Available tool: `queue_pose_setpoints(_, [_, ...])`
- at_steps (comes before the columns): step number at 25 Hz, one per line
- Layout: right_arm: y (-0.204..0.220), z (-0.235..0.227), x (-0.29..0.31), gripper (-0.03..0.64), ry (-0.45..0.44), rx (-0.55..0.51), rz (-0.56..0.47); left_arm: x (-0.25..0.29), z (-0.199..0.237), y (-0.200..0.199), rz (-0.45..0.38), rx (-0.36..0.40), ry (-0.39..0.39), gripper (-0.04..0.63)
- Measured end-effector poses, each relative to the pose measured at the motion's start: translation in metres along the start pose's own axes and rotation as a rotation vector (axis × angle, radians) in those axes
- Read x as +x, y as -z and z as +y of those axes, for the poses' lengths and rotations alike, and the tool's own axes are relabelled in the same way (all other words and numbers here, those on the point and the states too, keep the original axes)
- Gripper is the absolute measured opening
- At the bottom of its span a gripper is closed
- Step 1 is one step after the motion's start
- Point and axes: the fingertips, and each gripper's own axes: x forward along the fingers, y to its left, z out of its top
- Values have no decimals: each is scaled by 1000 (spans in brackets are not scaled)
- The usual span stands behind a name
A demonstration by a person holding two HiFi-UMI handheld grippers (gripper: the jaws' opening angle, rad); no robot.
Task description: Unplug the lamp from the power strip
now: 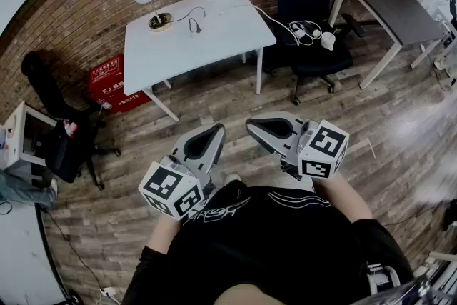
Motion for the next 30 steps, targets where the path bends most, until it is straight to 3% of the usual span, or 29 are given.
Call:
queue_pose_setpoints(8, [7, -3, 2, -3, 3, 9, 16, 5, 5, 5, -2, -14, 7, 3])
queue_pose_setpoints(17, [10, -49, 30, -3, 25, 10, 39, 36, 51, 7, 2, -33, 15, 4])
queue_pose_setpoints(24, [-8, -114, 61, -3, 41, 17, 42, 81, 111, -16, 8, -32, 16, 3])
queue_pose_setpoints(30, [-24, -199, 93, -3, 63, 51, 55, 145, 185, -37, 35, -23, 7, 4])
